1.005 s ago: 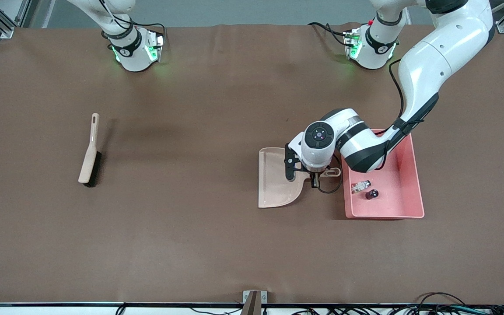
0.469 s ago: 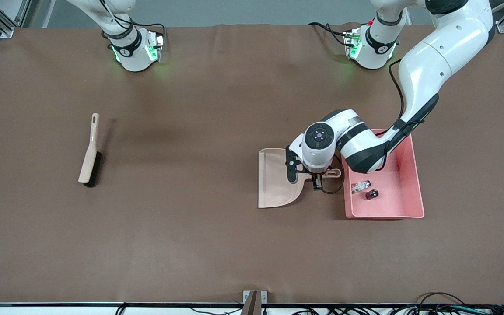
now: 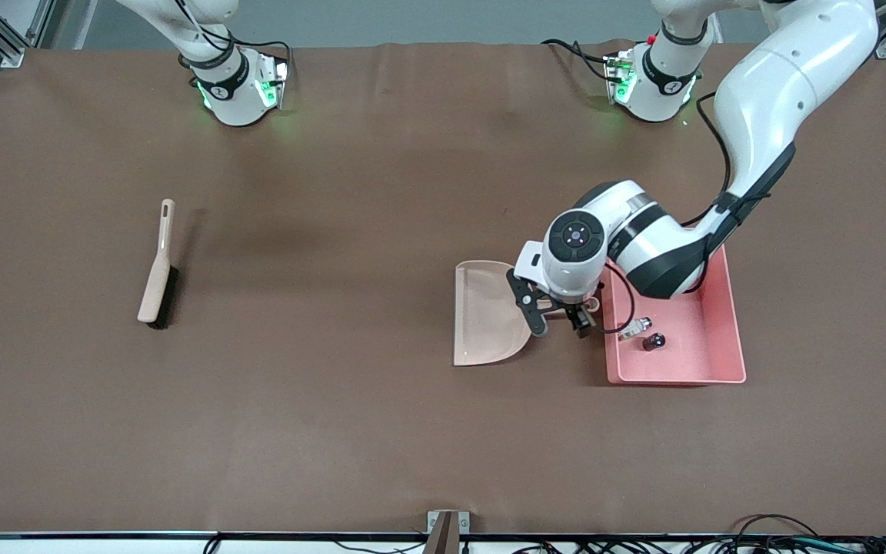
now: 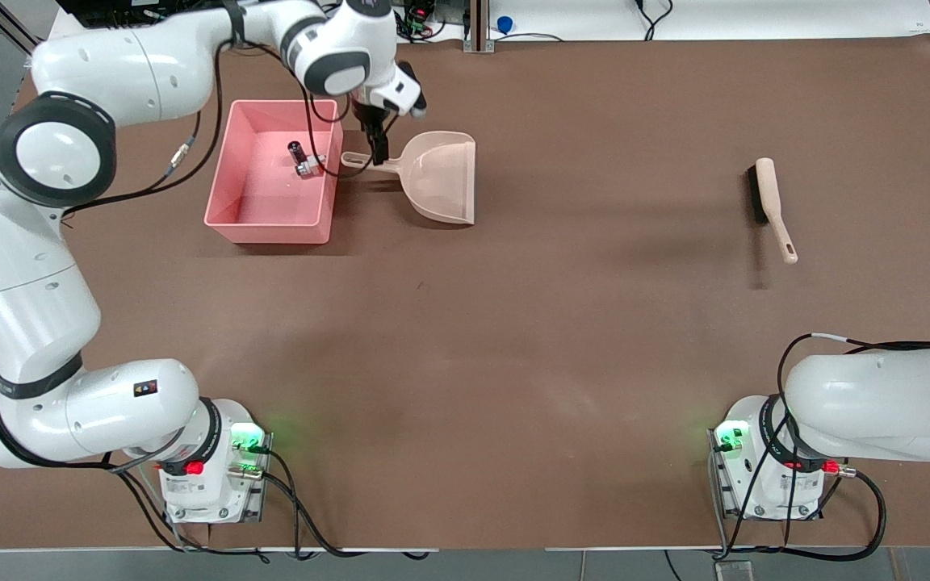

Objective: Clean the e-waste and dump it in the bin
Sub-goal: 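Lower the dustpan beside the bin with the left gripper and release it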

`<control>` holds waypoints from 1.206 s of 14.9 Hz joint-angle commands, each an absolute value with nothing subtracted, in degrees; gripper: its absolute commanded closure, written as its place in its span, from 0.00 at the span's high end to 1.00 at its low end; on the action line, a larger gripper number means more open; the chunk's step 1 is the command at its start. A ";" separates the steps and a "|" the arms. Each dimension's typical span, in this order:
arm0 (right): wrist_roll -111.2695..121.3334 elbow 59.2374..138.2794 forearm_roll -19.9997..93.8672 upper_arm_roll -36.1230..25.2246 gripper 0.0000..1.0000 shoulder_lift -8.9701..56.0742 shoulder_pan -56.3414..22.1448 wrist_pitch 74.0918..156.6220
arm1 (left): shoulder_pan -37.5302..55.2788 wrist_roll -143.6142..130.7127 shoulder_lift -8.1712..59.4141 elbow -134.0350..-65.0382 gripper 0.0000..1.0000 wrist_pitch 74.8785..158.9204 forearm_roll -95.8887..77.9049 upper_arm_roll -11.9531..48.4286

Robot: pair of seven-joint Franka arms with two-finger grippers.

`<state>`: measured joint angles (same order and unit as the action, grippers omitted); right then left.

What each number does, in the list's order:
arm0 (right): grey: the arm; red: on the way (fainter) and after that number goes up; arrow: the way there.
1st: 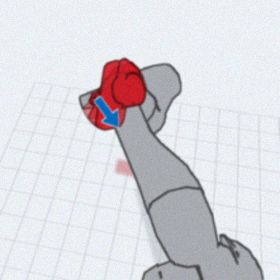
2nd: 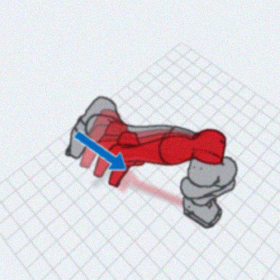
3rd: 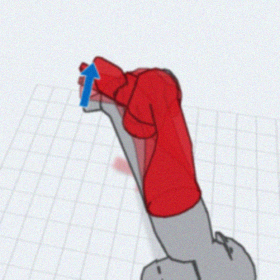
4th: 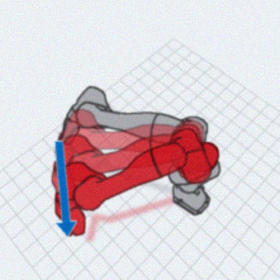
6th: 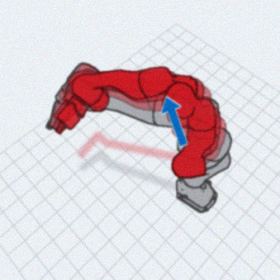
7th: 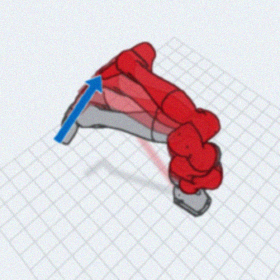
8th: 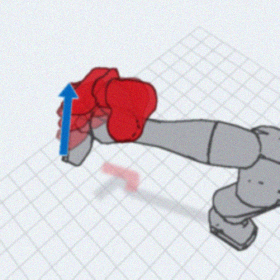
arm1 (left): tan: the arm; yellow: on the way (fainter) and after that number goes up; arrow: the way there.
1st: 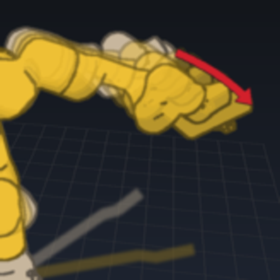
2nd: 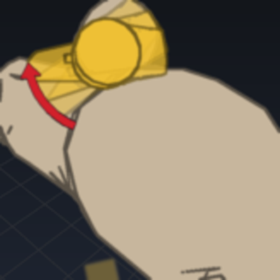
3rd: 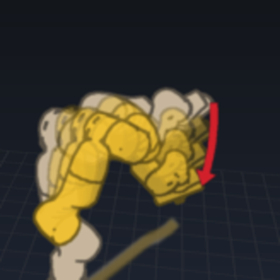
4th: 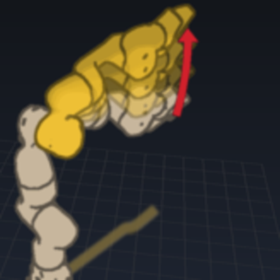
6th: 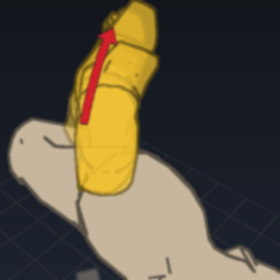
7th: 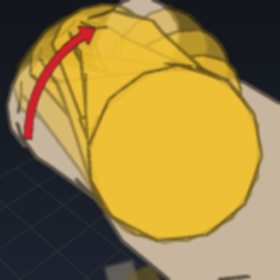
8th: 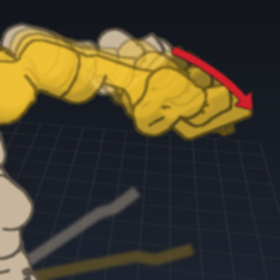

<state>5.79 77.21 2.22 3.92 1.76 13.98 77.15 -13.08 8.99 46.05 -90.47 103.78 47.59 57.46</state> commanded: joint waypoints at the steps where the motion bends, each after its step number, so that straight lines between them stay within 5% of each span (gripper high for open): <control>1: 5.19 78.92 -0.08 3.96 1.00 1.58 12.75 77.87 | -13.01 0.03 43.33 -86.24 1.00 96.27 46.32 59.84; 5: 5.10 82.18 -0.09 3.87 1.00 1.49 13.01 81.38 | -15.19 -2.20 43.24 -78.85 1.00 88.60 46.32 62.13; 11: 5.36 81.91 0.79 3.87 1.00 1.49 13.01 81.39 | -24.87 -3.00 41.24 -77.96 1.00 88.51 47.20 68.65; 18: 5.45 81.65 0.70 3.78 1.00 1.58 13.36 81.74 | -10.04 -3.43 21.56 -77.87 1.00 92.54 30.11 39.51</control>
<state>5.78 81.27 0.76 3.79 2.20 13.13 81.39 -12.33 -3.26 27.03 -76.66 91.00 37.33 47.15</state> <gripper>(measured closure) 0.000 0.000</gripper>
